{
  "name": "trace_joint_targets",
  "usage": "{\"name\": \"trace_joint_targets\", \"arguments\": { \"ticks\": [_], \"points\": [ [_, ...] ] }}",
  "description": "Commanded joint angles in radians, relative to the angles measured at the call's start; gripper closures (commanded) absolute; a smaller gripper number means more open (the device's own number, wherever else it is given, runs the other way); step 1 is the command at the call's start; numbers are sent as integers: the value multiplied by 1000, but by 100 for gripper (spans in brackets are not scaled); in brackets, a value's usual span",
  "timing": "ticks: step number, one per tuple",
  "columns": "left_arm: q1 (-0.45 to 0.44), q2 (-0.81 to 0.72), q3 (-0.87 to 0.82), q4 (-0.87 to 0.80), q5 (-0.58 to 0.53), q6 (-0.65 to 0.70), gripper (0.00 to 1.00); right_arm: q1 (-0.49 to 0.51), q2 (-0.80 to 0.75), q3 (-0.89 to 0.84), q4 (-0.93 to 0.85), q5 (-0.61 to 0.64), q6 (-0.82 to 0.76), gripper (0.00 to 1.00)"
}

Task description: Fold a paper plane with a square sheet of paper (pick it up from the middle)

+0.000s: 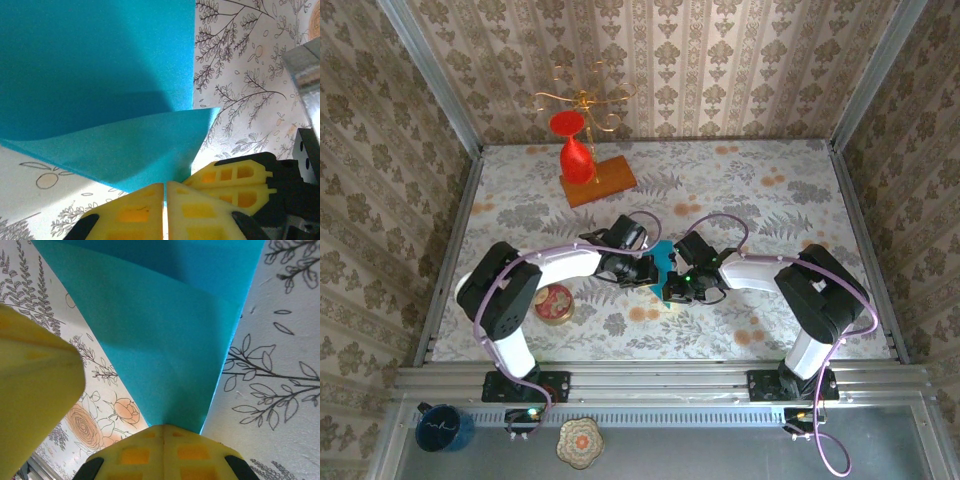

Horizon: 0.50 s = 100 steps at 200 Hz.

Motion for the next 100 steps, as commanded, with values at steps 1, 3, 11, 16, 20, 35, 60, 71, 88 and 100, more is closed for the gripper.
{"name": "trace_joint_targets", "arguments": {
  "ticks": [1, 3, 11, 16, 20, 35, 60, 71, 88, 100],
  "points": [
    [-3, 43, 17, 5, 29, 34, 89, 3, 59, -15, -76, 66, 18, 97],
    [-3, 46, 18, 5, 31, 34, 89, 3, 59, -15, -77, 67, 18, 97],
    [-4, 54, 22, 9, 35, 31, 89, 3, 61, -16, -76, 68, 18, 97],
    [-4, 59, 25, 14, 38, 29, 89, 3, 62, -17, -78, 67, 19, 97],
    [-5, 61, 27, 16, 40, 28, 89, 3, 63, -18, -79, 67, 20, 97],
    [-7, 76, 32, 17, 42, 26, 89, 3, 68, -18, -81, 66, 22, 97],
    [-8, 94, 31, 15, 27, 11, 89, 3, 78, -19, -87, 71, 27, 97],
    [-6, 98, 30, 4, 4, 0, 89, 3, 80, -22, -94, 77, 30, 97],
    [4, 98, 22, -20, -41, -19, 90, 4, 83, -28, -108, 93, 37, 97],
    [19, 96, 4, -22, -58, -36, 90, 3, 87, -37, -118, 103, 45, 97]
  ]
}}
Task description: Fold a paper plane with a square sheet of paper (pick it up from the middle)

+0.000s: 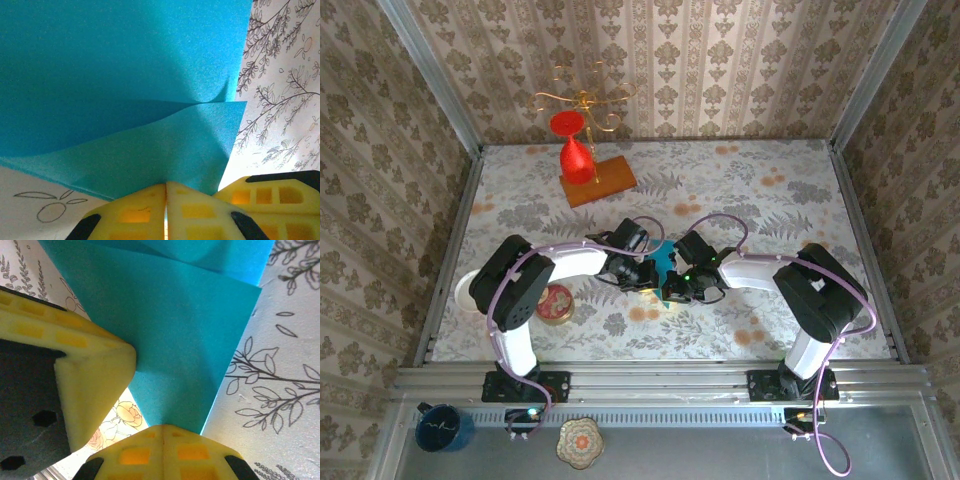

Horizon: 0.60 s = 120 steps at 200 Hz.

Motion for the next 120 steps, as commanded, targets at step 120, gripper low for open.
{"name": "trace_joint_targets", "arguments": {
  "ticks": [120],
  "points": [
    [259, -14, -67, 13, -125, 88, 90, 0, 86, -152, -166, 181, 42, 98]
  ]
}}
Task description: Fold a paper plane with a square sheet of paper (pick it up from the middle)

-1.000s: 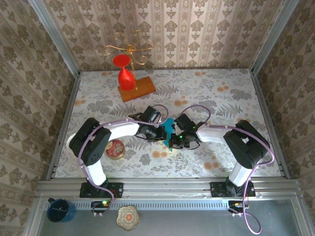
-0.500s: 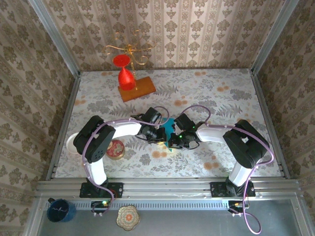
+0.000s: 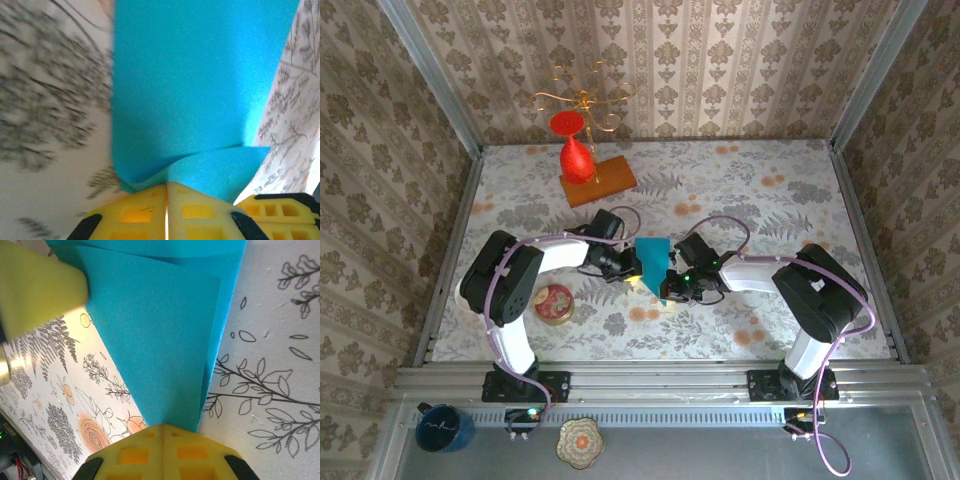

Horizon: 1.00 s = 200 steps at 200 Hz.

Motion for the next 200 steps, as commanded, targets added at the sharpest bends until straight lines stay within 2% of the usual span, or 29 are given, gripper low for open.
{"name": "trace_joint_targets", "arguments": {
  "ticks": [1, 65, 98, 110, 128, 149, 165, 200],
  "points": [
    [73, -7, -25, -31, -192, 57, 90, -1, 81, -102, -265, 180, 0, 98],
    [103, -44, -3, -56, -195, 92, 89, -7, 23, -79, -277, 144, -93, 97],
    [70, -147, -16, -62, -186, 65, 88, -18, -104, -32, -203, 83, -123, 92],
    [49, -186, -32, -53, -191, 36, 87, -21, -159, -11, -144, 81, -92, 89],
    [22, -227, -65, -21, -185, -27, 80, -20, -219, -29, 14, 94, 21, 79],
    [1, -260, -120, 54, -149, -110, 74, -7, -236, -85, 154, 156, 170, 76],
    [-10, -260, -146, 103, -108, -160, 65, 3, -219, -112, 192, 193, 239, 75],
    [-24, -229, -152, 148, -50, -203, 56, 6, -169, -123, 210, 230, 287, 73]
  ]
}}
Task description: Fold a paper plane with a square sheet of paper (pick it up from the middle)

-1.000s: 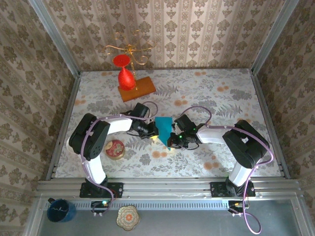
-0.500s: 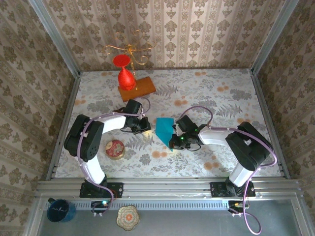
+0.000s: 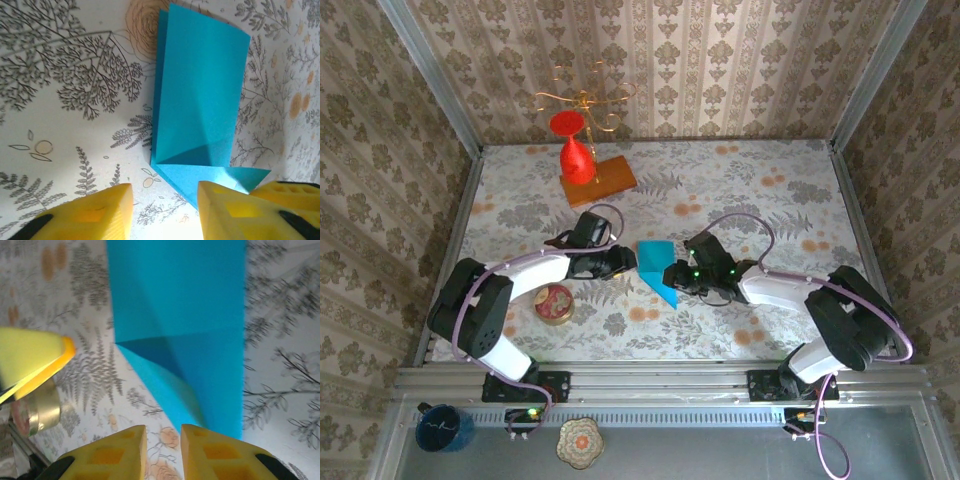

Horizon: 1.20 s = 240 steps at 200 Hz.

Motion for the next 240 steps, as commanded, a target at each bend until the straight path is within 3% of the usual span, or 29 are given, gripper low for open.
{"name": "trace_joint_targets", "arguments": {
  "ticks": [1, 75, 133, 164, 240],
  "points": [
    [-11, 19, -1, 62, 58, -66, 56, 6, 39, -7, 46, 68, 87, 73],
    [-26, 111, 23, 137, 164, -83, 47, -8, 37, -46, 82, 86, 99, 72],
    [-38, 169, 57, 179, 236, -50, 47, -19, 24, -66, 99, 77, 99, 72],
    [-22, 193, 77, 213, 325, -8, 48, -25, 15, -75, 94, 78, 94, 73],
    [31, 258, 83, 249, 420, 93, 57, -34, 47, -58, 64, 64, 72, 77]
  ]
}}
